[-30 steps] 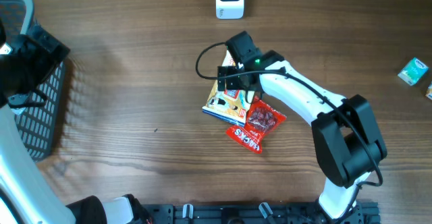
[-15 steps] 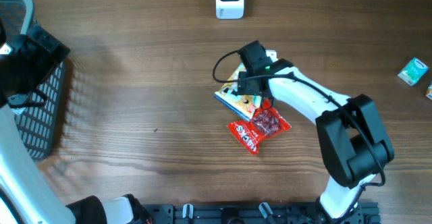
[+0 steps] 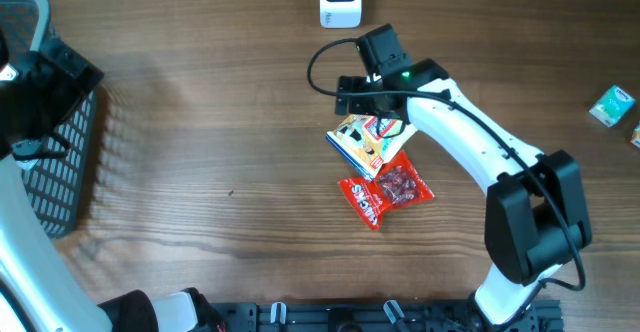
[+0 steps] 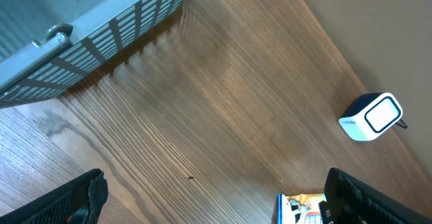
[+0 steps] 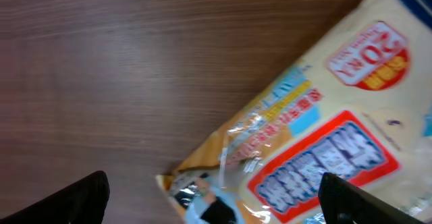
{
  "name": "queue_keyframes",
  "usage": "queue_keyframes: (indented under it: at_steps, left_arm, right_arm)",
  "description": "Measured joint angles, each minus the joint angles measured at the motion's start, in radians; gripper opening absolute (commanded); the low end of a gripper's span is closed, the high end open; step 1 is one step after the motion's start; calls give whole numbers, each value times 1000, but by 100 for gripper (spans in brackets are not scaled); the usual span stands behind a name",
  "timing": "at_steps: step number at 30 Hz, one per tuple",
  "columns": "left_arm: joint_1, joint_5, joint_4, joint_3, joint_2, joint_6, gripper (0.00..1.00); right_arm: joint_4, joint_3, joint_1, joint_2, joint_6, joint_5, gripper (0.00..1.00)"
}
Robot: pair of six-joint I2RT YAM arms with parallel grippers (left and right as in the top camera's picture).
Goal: Scan the item barcode
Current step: 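Lift the wet-wipes pack and carry it toward the scanner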
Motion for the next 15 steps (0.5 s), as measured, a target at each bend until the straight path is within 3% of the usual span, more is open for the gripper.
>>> queue_keyframes:
  at_steps: [8, 15]
  left_arm:
    - [0, 0, 0, 0, 0, 0, 100]
    - [0, 0, 0, 0, 0, 0, 100]
  right_arm:
    - [-35, -1, 220, 88, -197, 218, 100]
    - [-79, -2, 262, 156, -276, 378, 100]
